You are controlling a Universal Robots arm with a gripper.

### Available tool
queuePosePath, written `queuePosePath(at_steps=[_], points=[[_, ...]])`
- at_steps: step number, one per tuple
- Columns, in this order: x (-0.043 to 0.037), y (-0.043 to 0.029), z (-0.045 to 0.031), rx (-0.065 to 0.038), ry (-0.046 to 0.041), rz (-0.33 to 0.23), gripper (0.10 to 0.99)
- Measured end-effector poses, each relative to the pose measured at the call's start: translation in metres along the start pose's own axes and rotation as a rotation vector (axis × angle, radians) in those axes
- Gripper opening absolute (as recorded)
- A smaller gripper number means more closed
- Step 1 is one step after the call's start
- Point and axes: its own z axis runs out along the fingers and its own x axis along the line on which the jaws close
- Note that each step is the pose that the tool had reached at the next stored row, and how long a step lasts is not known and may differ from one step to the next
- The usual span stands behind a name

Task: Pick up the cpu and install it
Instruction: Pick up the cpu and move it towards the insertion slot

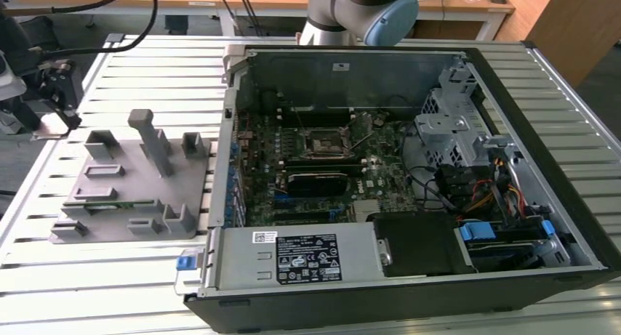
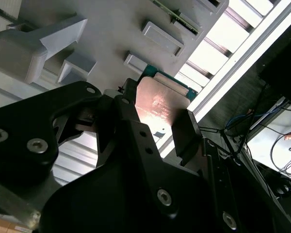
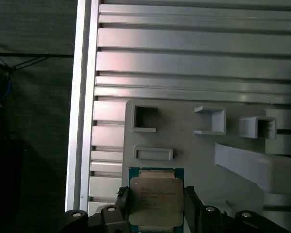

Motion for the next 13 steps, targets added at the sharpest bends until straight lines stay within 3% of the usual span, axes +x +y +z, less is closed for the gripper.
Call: queuePosePath(at_steps=[13], points=[[0.0003,0.0017,-0.0188,0.000,0.0000,0.000,0.537]])
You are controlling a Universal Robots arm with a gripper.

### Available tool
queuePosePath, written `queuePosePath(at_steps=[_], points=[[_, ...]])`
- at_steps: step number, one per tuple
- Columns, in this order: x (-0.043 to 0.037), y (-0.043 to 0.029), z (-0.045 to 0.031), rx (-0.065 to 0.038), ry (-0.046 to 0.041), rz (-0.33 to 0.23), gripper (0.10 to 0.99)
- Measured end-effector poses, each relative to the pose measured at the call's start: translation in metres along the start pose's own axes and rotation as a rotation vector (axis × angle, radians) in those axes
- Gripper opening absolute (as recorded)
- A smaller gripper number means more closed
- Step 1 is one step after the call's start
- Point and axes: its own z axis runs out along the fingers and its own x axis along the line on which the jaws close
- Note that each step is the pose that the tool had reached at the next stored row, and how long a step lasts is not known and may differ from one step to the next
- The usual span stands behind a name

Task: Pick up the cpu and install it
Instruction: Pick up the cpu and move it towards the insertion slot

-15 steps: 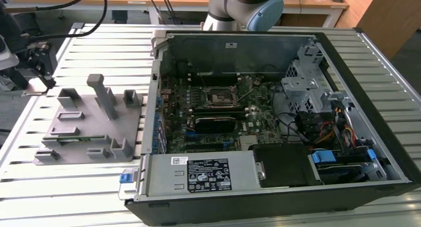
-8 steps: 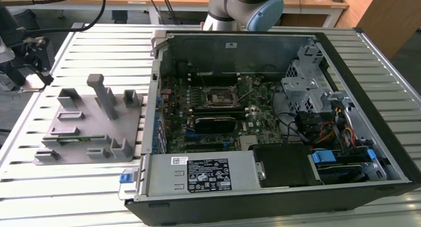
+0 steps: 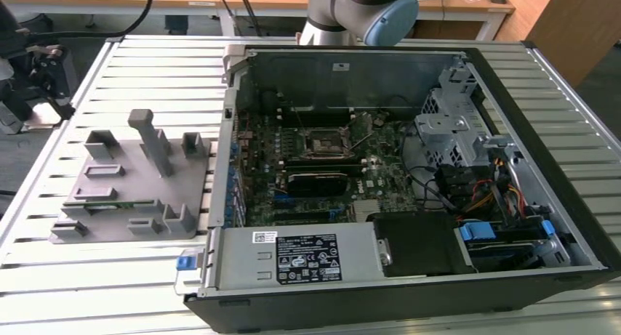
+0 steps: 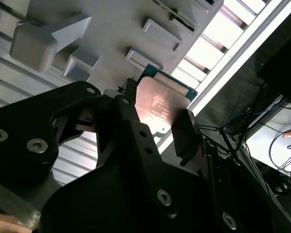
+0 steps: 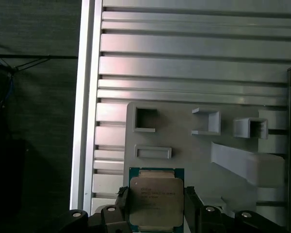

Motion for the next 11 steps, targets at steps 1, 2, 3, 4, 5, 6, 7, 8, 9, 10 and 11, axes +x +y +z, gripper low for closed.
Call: queuePosePath(at_steps=[1,2,3,4,5,6,7,8,9,10,11], points=[[0.0000,0.0001,-0.0014,0.000,0.0001,0.000,0.537],[0.0000,0.0002,-0.0026,0.000,0.0000,0.000,0.537],[0.0001,0.0005,-0.0037,0.000,0.0000,0.000,0.537],[0.0001,0.0010,-0.0044,0.000,-0.0001,0.000,0.537],[0.0001,0.0013,-0.0053,0.000,0.0000,0.000,0.537],[0.0000,0.0016,-0.0064,0.000,0.0001,0.000,0.537],[0.0000,0.0018,-0.0073,0.000,0.0000,0.000,0.537],[0.0001,0.0020,-0.0084,0.000,0.0000,0.000,0.537],[0.0001,0.0023,-0.0095,0.000,-0.0001,0.000,0.537],[0.0001,0.0025,-0.0107,0.000,0.0000,0.000,0.537],[0.0001,0.0028,-0.0119,0.000,0.0000,0.000,0.537]])
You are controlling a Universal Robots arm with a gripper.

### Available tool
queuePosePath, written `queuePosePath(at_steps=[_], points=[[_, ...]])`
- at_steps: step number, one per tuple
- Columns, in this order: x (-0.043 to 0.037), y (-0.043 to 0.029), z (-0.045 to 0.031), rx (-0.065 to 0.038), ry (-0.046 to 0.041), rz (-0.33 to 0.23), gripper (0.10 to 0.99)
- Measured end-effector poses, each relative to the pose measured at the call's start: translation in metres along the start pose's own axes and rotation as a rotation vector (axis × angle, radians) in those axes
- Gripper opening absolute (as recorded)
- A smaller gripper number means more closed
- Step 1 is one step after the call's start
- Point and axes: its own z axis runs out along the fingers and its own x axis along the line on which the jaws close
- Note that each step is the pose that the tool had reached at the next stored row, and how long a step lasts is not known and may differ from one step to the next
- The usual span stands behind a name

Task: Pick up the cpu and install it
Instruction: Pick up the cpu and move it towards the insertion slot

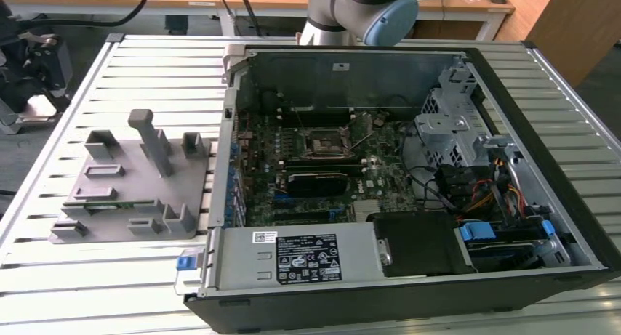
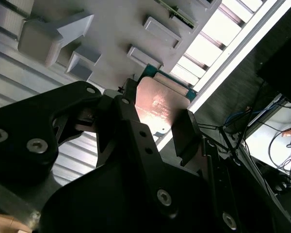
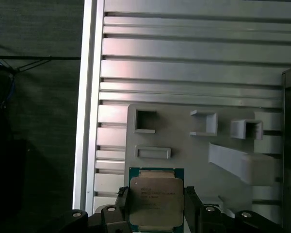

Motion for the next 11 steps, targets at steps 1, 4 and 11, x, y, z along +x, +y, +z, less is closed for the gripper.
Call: queuePosePath(at_steps=[1,4,11], points=[[0.0000,0.0002,-0.0012,0.000,0.0000,0.000,0.537],[0.0001,0.0010,-0.0051,0.000,0.0001,0.000,0.537],[0.0002,0.0029,-0.0139,0.000,0.0001,0.000,0.537]])
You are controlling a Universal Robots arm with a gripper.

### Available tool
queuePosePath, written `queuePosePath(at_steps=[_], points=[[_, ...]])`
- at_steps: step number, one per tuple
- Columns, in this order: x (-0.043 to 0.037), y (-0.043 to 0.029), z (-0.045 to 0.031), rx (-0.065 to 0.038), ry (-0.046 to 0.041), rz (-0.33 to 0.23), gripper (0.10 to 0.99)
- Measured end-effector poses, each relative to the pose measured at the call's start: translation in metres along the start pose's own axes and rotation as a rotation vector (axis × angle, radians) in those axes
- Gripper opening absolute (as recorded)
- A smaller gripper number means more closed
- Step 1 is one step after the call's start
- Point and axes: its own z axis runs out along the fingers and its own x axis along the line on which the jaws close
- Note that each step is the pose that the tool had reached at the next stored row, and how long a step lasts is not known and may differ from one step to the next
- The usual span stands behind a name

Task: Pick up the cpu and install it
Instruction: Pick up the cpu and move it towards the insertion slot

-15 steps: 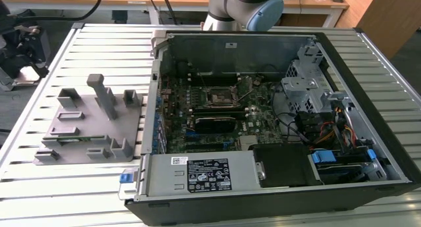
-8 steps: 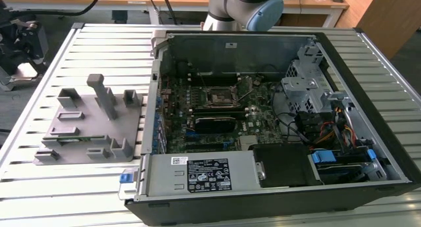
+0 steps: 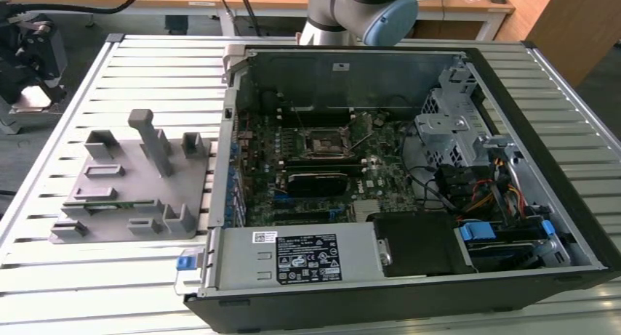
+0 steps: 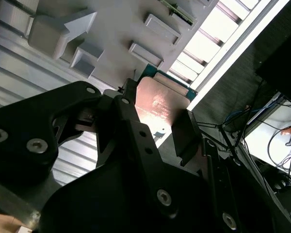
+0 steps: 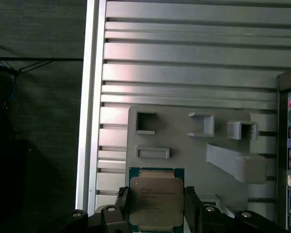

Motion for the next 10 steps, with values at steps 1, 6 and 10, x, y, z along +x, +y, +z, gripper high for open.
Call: queuePosePath(at_steps=[1,6,10], points=[[0.0000,0.0004,-0.0011,0.000,-0.0001,0.000,0.537],[0.0000,0.0025,-0.0071,0.000,-0.0001,0.000,0.537],[0.0001,0.0041,-0.0122,0.000,-0.0001,0.000,0.537]])
